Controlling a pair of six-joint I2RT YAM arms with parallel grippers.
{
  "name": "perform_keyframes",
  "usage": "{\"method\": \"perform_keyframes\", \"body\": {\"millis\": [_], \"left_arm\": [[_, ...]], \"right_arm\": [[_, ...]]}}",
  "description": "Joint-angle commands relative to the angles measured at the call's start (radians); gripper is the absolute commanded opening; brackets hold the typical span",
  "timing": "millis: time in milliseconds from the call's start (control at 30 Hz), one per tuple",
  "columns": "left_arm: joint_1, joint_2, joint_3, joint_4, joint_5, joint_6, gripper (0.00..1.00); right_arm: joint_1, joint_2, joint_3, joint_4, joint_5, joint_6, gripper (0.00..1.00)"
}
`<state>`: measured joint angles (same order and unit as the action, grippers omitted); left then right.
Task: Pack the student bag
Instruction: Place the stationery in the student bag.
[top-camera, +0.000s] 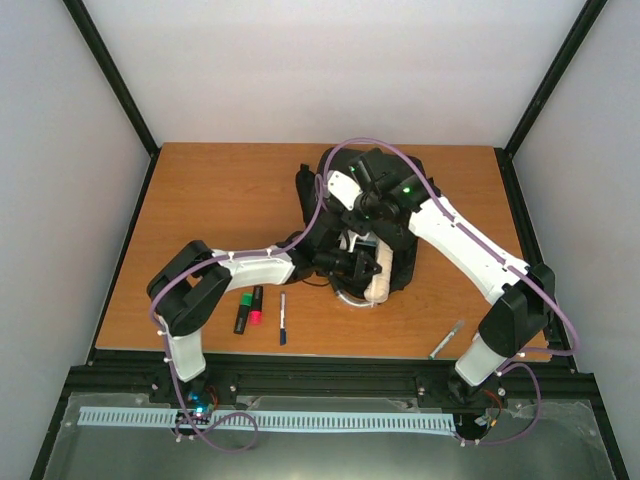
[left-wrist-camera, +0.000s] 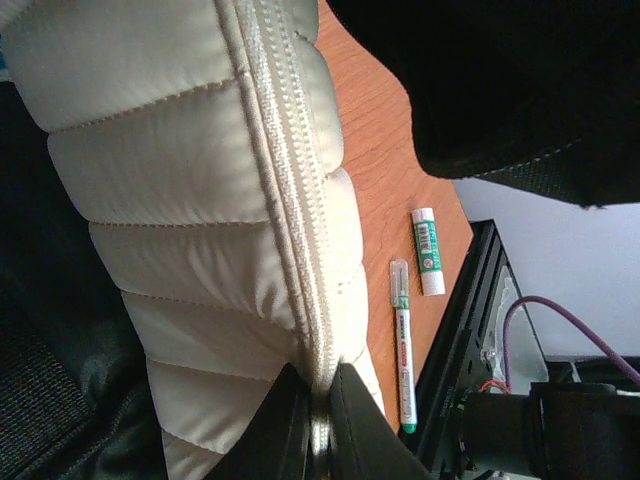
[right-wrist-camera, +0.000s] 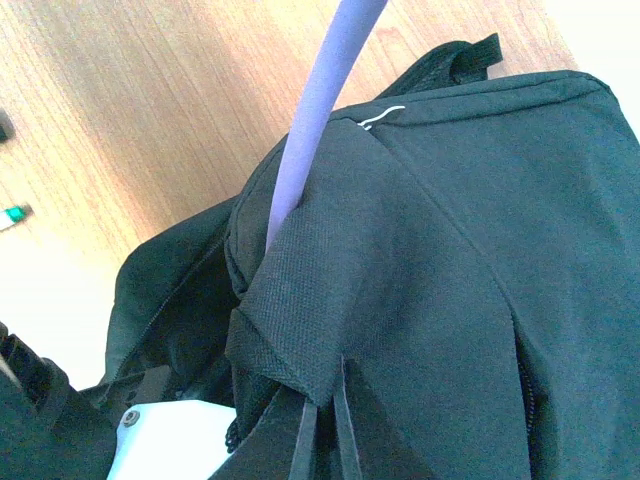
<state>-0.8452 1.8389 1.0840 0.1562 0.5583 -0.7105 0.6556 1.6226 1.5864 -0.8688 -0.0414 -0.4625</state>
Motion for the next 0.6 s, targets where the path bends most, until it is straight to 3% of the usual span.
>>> {"method": "perform_keyframes", "body": {"millis": [0, 200, 333, 433, 567], "left_arm": [[-0.006, -0.017, -0.023, 0.188, -0.004, 0.068, 0.01], [-0.004, -0.078, -0.09, 0.324, -0.057, 0.068, 0.01], [-0.005, -0.176, -0.108, 0.195, -0.325, 0.063, 0.01], [-0.005, -0.247, -0.157, 0.213, -0.478, 0.028, 0.01], [-0.005, -0.204, -0.095, 0.209, -0.427, 0.041, 0.01]], "right_arm": [[0.045, -0.044, -0.009, 0.064, -0.171, 0.007, 0.03], [0.045, -0.051, -0.021, 0.065, -0.19, 0.014, 0.03], [0.045, -0.071, 0.004, 0.04, -0.198, 0.01, 0.03], [0.046, -0.09, 0.061, 0.003, -0.191, 0.003, 0.03], [0.045, -0.091, 0.129, -0.042, -0.184, -0.002, 0.03]]}}
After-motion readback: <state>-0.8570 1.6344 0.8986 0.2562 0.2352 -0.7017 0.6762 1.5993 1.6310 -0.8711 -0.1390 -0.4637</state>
